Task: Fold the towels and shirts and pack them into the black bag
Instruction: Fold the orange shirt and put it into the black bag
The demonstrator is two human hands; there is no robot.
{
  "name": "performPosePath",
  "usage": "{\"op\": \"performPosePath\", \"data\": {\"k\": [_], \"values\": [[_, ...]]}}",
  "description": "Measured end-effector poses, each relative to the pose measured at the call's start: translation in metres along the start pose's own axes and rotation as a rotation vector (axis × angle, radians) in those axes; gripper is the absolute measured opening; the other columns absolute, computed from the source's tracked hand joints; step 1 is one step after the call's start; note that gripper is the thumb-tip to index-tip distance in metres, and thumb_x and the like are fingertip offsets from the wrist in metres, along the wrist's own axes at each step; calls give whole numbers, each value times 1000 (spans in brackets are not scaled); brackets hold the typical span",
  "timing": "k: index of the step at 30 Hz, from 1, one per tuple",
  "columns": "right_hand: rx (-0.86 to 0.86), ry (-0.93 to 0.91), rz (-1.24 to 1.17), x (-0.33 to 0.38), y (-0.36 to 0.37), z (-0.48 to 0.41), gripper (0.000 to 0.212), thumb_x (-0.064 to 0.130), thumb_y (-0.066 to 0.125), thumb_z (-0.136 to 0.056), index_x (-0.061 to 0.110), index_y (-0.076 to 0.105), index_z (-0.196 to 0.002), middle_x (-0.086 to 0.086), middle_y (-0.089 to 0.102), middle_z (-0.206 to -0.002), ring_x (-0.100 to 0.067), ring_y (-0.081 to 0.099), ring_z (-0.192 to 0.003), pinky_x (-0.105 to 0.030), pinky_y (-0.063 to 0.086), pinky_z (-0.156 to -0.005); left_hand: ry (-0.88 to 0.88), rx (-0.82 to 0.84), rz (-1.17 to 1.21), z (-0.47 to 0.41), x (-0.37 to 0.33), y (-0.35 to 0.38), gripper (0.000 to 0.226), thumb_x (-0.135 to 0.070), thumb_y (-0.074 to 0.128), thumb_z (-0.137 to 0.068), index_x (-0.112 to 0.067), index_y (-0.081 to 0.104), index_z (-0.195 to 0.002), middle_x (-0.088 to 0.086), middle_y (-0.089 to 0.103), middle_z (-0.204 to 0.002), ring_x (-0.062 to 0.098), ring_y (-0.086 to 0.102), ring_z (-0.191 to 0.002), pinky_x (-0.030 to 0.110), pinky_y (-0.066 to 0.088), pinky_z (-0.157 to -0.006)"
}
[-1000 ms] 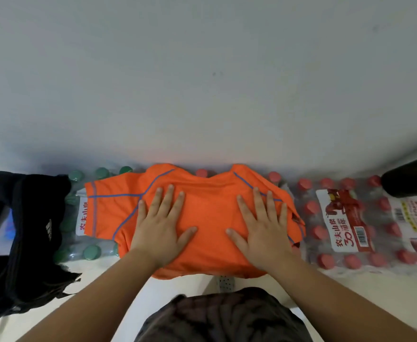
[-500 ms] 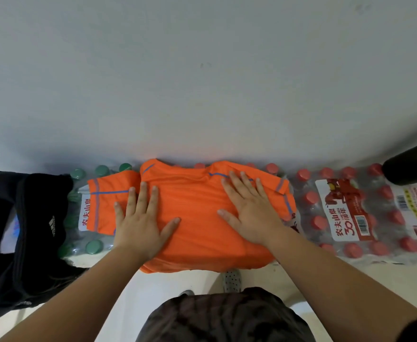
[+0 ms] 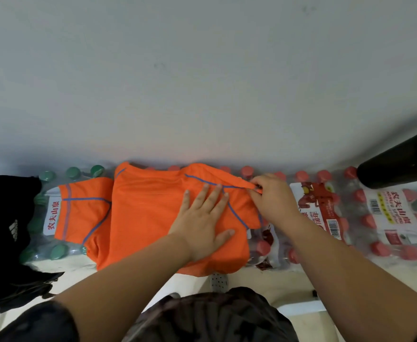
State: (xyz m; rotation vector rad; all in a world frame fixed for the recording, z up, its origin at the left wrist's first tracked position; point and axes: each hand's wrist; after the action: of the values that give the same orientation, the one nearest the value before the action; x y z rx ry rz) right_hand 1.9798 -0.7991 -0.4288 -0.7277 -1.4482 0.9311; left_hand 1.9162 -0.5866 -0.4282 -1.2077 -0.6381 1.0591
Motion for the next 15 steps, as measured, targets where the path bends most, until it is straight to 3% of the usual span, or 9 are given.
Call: {"op": "performPosePath", "data": {"k": [3,7,10,12,15], "values": [[-49,125,-182,-3,-9,-8,34,27,60,-97,8,57,-69,-8,57,-65,-24,53,-63,-36,37,-58,-28,4,-23,-11,-5,3,92,-77,21,-87,-27,-12,-158,-3,-21,-165,26,-21,-151,60,-8,-117],[-75,306,-415,-11,-20,-16,44,34,59,-98,-2,57,-72,-16,60,-68,-26,54,-65,-32,36,-55,-47,1,-25,-21,-13,6,100,-81,24,-84,-24,-12,-158,-2,-22,-165,26,-21,-151,61,-7,-118],[51,234,-389,-13,-26,-14,32,39,74,-85,8,68,-78,2,67,-69,-11,62,-65,-26,46,-59,-83,-7,-13,-30,-18,5,107,-85,21,-80,-20,-12,-158,-2,-23,-164,24,-22,-151,60,-7,-119],[163,197,-261,-15,-27,-10,25,34,76,-81,9,72,-83,-4,72,-77,-18,68,-73,-34,53,-65,-94,-3,-3,-35,-19,4,111,-88,19,-77,-18,-12,-158,-2,-23,-164,23,-22,-151,60,-6,-120],[103,175,-246,-15,-29,-10,19,25,67,-90,7,68,-86,-10,71,-83,-29,66,-80,-39,51,-68,-80,-34,25,-33,-15,2,115,-90,20,-74,-17,-10,-158,-2,-20,-165,22,-19,-152,57,-4,-122]]}}
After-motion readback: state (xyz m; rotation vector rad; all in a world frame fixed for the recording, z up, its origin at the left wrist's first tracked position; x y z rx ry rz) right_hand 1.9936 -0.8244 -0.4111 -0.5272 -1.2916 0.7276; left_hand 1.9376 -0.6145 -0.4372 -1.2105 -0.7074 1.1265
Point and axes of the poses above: each hand's wrist, its own z-axis away from the middle knuckle, its own y-axis out of the palm, x = y × z
